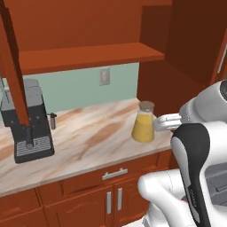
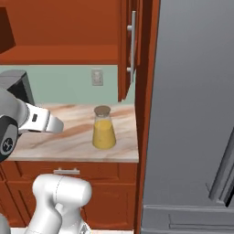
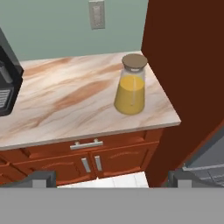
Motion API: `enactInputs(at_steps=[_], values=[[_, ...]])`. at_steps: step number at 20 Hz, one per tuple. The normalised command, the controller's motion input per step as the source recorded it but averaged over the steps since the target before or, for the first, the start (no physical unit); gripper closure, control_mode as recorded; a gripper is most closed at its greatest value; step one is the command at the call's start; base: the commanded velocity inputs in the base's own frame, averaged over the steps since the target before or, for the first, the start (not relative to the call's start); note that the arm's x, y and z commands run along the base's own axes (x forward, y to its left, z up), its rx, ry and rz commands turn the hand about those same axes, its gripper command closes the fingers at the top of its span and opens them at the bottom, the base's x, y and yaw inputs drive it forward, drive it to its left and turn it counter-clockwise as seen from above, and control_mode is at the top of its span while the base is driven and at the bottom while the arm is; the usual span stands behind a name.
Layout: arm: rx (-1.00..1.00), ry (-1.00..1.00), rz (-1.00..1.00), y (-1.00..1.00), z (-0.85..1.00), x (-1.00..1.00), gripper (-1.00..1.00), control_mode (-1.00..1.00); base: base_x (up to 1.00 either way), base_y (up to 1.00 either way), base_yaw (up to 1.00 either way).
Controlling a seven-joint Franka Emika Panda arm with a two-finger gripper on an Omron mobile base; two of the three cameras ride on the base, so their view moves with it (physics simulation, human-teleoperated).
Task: There is a tray on the dining counter. Grab the cup, mug, and pitcher and place them on the tray. The pitcher may be placed next to the tray if it cannot fit the tray.
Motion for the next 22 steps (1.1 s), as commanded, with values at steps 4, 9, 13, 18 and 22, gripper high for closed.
enactInputs(at_steps=[4,9,13,18,22], values=[[0.0,0.0,0.0,0.0,0.0,0.0,-1.0,1.0,0.67,0.0,0.0],[0.0,0.0,0.0,0.0,0.0,0.0,-1.0,1.0,0.49,-0.14,0.0],[0.0,0.0,0.0,0.0,0.0,0.0,-1.0,1.0,0.17,-0.27,0.0],[0.0,0.0,0.0,0.0,0.0,0.0,-1.0,1.0,0.0,-0.18,0.0],[0.0,0.0,0.0,0.0,0.0,0.0,-1.0,1.0,0.0,-0.02,0.0]])
